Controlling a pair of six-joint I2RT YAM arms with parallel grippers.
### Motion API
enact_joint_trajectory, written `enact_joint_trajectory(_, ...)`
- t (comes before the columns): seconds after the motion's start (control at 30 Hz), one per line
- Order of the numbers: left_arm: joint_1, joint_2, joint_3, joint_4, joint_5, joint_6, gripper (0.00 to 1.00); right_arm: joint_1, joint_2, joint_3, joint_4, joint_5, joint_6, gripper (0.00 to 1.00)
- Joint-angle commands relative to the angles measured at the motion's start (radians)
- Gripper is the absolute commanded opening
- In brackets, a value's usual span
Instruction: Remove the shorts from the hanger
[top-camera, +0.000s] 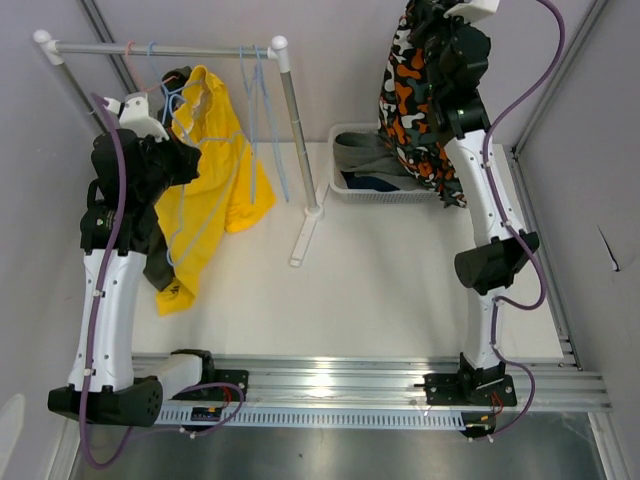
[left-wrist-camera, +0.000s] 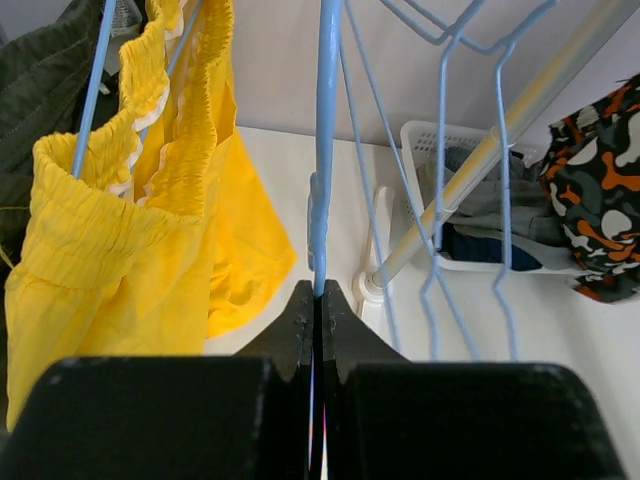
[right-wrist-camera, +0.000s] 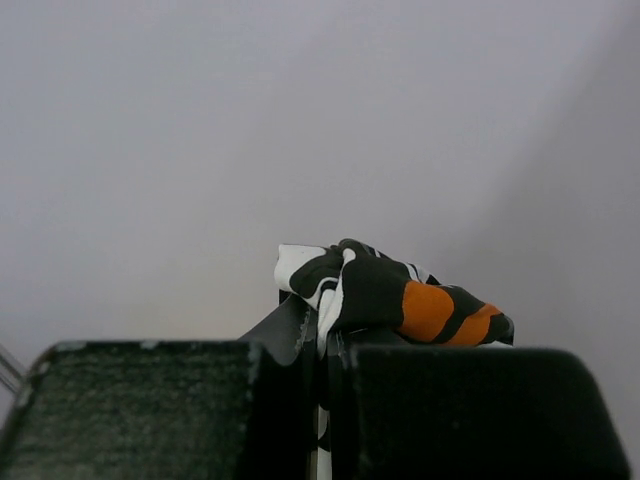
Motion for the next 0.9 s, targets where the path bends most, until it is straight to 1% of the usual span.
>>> enact_joint_trajectory(0.0, 0.007, -0.019, 0.003, 0.066, 0.032, -0.016, 0.0, -0.064, 0.08, 0.119, 0.217, -0.084, 0.122, 0.0)
enact_joint_trajectory(0.1, 0.007, -0.027, -0.013, 0.077, 0.024, -0.016, 0.0, -0.073, 0.134, 0.136, 0.276, -0.116, 0.153, 0.0)
enact_joint_trajectory(0.2, 0.007, -0.007, -0.007, 0.077, 0.024, -0.016, 0.0, -0.065, 0.134, 0.035, 0.276, -0.142, 0.15, 0.0)
enact_joint_trajectory(0.23, 0.006, -0.002, 0.007, 0.074, 0.024, -0.01, 0.0, -0.062, 0.107, -0.103, 0.285, -0.144, 0.159, 0.0)
enact_joint_trajectory(0.3, 0.006, 0.025, 0.05, 0.068, 0.02, -0.005, 0.0, -0.056, 0.072, -0.28, 0.343, -0.153, 0.171, 0.0)
enact_joint_trajectory(0.33, 0.004, 0.039, 0.062, 0.063, 0.018, 0.0, 0.0, -0.051, 0.041, -0.454, 0.365, -0.145, 0.18, 0.0)
enact_joint_trajectory(0.37, 0.003, 0.051, 0.074, 0.051, 0.01, 0.003, 0.0, -0.047, 0.032, -0.532, 0.4, -0.142, 0.185, 0.0)
enact_joint_trajectory(0.47, 0.003, 0.105, 0.147, 0.039, -0.006, 0.012, 0.0, -0.03, 0.038, -0.73, 0.397, -0.166, 0.216, 0.0)
enact_joint_trajectory(0.5, 0.001, 0.132, 0.177, 0.036, -0.01, 0.012, 0.0, -0.028, 0.044, -0.759, 0.38, -0.174, 0.229, 0.05)
enact_joint_trajectory(0.53, 0.001, 0.148, 0.194, 0.034, -0.011, 0.018, 0.0, -0.031, 0.048, -0.782, 0.357, -0.214, 0.246, 0.35)
enact_joint_trajectory(0.57, 0.001, 0.165, 0.252, 0.022, -0.016, 0.023, 0.0, -0.036, 0.065, -0.799, 0.296, -0.251, 0.283, 0.46)
enact_joint_trajectory(0.6, 0.0, 0.203, 0.272, 0.011, -0.022, 0.026, 0.0, -0.039, 0.071, -0.799, 0.256, -0.26, 0.301, 0.57)
enact_joint_trajectory(0.63, 0.001, 0.223, 0.295, -0.007, -0.022, 0.033, 0.0, -0.041, 0.076, -0.802, 0.22, -0.278, 0.315, 0.59)
enact_joint_trajectory(0.67, 0.001, 0.24, 0.347, -0.01, -0.022, 0.035, 0.0, -0.042, 0.062, -0.844, 0.198, -0.294, 0.332, 0.59)
enact_joint_trajectory(0.7, 0.0, 0.258, 0.364, -0.012, -0.017, 0.038, 0.0, -0.041, 0.044, -0.886, 0.208, -0.3, 0.343, 0.61)
enact_joint_trajectory(0.73, 0.0, 0.29, 0.381, -0.021, -0.013, 0.039, 0.0, -0.039, 0.016, -0.942, 0.236, -0.311, 0.355, 0.63)
enact_joint_trajectory(0.77, -0.003, 0.307, 0.436, -0.023, -0.013, 0.039, 0.0, -0.033, -0.046, -1.006, 0.313, -0.323, 0.366, 0.63)
enact_joint_trajectory(0.8, -0.006, 0.323, 0.45, -0.024, -0.011, 0.039, 0.0, -0.028, -0.08, -1.133, 0.351, -0.331, 0.377, 0.64)
enact_joint_trajectory(0.87, -0.011, 0.373, 0.498, -0.033, -0.01, 0.03, 0.0, -0.006, -0.146, -1.241, 0.417, -0.343, 0.383, 0.64)
